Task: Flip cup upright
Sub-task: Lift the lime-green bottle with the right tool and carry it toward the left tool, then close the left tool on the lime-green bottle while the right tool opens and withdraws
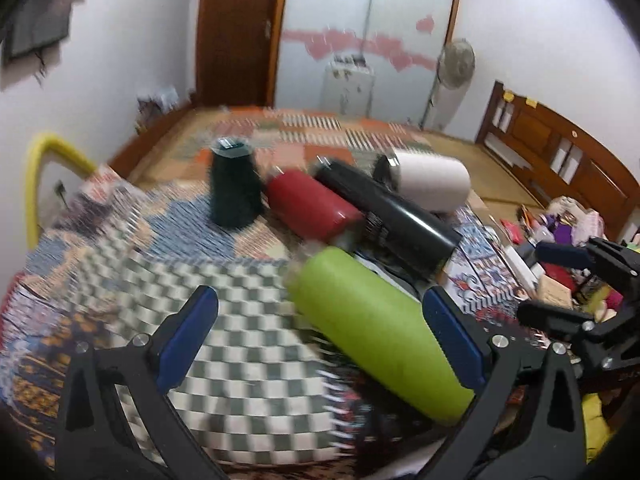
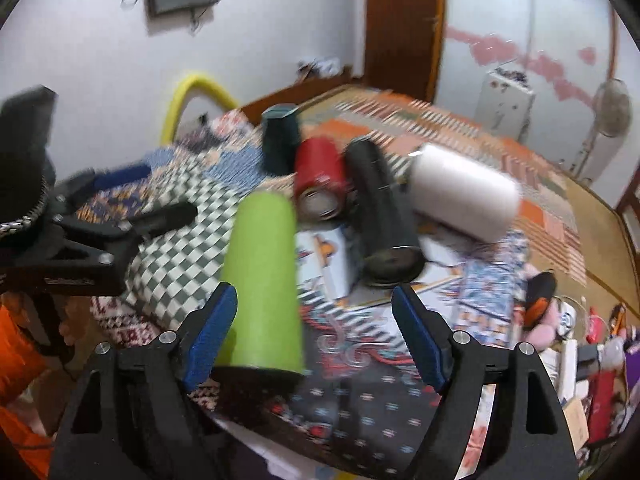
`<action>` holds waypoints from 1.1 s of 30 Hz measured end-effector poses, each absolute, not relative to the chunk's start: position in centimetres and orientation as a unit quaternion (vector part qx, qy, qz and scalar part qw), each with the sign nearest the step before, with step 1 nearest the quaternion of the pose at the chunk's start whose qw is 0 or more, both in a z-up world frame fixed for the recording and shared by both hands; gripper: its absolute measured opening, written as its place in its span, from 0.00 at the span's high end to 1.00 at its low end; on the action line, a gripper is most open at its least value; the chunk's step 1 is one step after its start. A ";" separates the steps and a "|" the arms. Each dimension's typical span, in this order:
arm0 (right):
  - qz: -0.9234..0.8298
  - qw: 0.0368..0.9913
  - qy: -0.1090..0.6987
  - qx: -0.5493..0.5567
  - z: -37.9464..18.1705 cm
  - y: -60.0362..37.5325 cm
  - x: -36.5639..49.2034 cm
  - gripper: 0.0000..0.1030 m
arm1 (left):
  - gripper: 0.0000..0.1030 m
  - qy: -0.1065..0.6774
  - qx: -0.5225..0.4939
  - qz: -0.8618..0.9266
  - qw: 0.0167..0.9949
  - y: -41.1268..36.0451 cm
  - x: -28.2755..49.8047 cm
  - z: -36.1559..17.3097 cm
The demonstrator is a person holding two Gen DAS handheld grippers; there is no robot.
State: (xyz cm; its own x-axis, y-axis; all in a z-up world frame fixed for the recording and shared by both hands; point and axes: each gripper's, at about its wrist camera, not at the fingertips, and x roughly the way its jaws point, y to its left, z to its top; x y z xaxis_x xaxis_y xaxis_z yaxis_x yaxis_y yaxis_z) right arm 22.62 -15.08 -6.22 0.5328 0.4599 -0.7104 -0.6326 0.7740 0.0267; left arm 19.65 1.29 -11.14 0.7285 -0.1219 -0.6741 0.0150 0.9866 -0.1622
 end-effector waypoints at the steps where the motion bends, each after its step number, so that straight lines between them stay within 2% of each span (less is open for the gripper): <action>1: 0.308 0.872 0.363 -0.113 -6.1 -15.7 22.6 0.24 | 0.00 0.380 -0.076 -0.040 0.921 0.9 20.2 -11.4; 12: 0.282 0.894 0.341 -0.074 -6.6 -18.5 23.5 0.24 | 0.00 0.510 -0.095 -0.033 0.854 -2.4 25.7 -14.8; 14: 0.282 0.895 0.337 -0.070 -6.7 -18.9 23.5 0.24 | 0.02 0.530 -0.107 -0.028 0.840 -2.3 26.5 -15.7; 23: 0.275 0.897 0.343 -0.056 -7.9 -20.5 24.4 0.24 | 0.05 0.537 -0.124 -0.034 0.834 -1.8 27.4 -16.7; 33: 0.293 0.885 0.359 -0.044 -9.3 -19.9 24.7 0.24 | 0.28 0.531 -0.049 -0.078 0.842 -1.2 24.9 -15.3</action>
